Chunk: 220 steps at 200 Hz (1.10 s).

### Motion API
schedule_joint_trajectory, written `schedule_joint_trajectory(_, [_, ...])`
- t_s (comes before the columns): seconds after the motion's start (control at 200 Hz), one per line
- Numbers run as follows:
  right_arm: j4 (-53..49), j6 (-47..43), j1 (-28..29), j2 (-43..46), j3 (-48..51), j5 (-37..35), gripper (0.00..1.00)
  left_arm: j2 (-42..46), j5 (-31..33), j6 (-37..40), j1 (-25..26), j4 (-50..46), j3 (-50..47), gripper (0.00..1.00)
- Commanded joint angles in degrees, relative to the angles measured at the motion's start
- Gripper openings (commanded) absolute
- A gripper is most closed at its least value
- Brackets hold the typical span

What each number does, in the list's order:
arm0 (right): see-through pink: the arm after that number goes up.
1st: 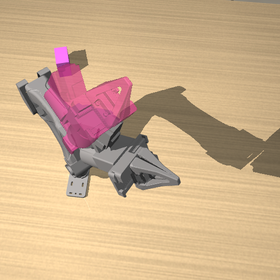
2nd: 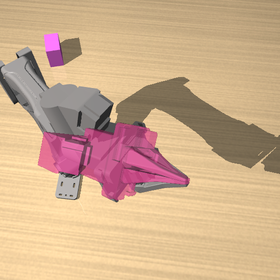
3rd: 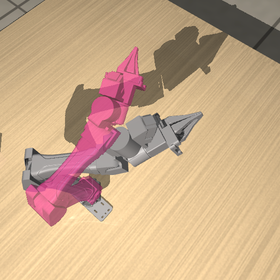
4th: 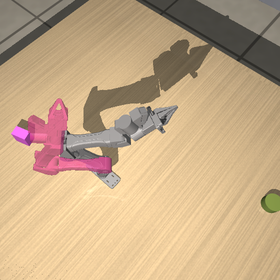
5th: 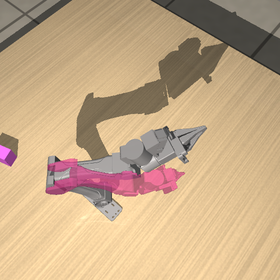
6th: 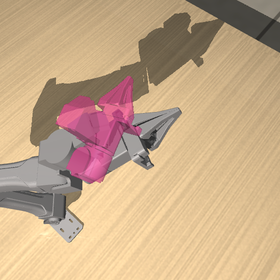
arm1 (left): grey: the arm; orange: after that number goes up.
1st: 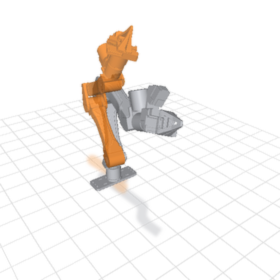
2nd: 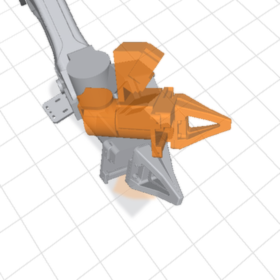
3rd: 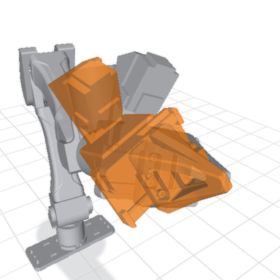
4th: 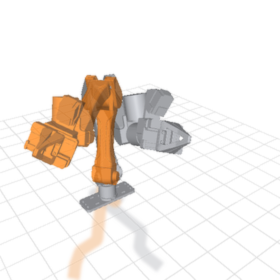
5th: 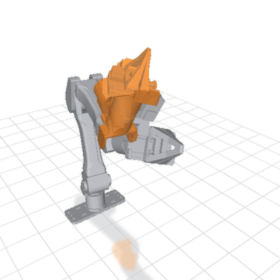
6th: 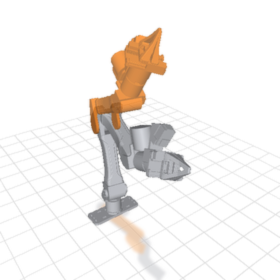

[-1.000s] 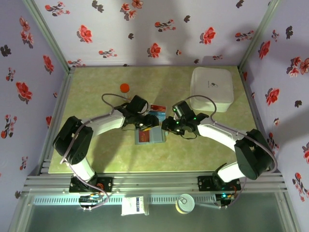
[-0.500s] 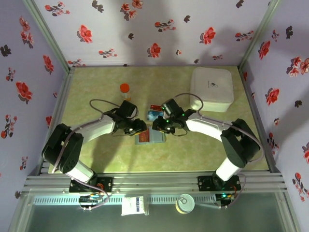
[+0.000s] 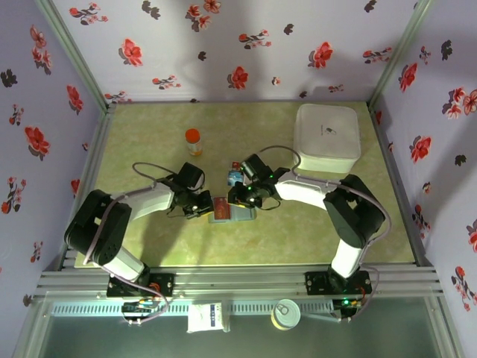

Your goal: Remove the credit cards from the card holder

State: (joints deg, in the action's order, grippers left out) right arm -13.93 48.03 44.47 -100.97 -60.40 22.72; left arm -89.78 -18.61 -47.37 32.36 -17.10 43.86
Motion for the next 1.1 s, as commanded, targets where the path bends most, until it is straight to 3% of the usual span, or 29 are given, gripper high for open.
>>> schedule_joint_trajectory(0.0, [2.76, 0.63, 0.52, -1.60, -0.77, 1.78, 0.28, -0.85, 0.16, 2.17, -0.95, -0.28, 0.69, 0.06])
schedule_joint_trajectory(0.53, [5.67, 1.96, 0.91, -3.71, -0.98, 3.03, 0.26, 2.59, -0.60, 3.62, -2.04, -3.77, 3.67, 0.06])
schedule_joint_trajectory(1.095, [7.86, 2.59, 1.13, -5.90, -1.01, 3.54, 0.26, -3.47, -3.45, 4.67, -2.04, -1.38, 3.66, 0.01])
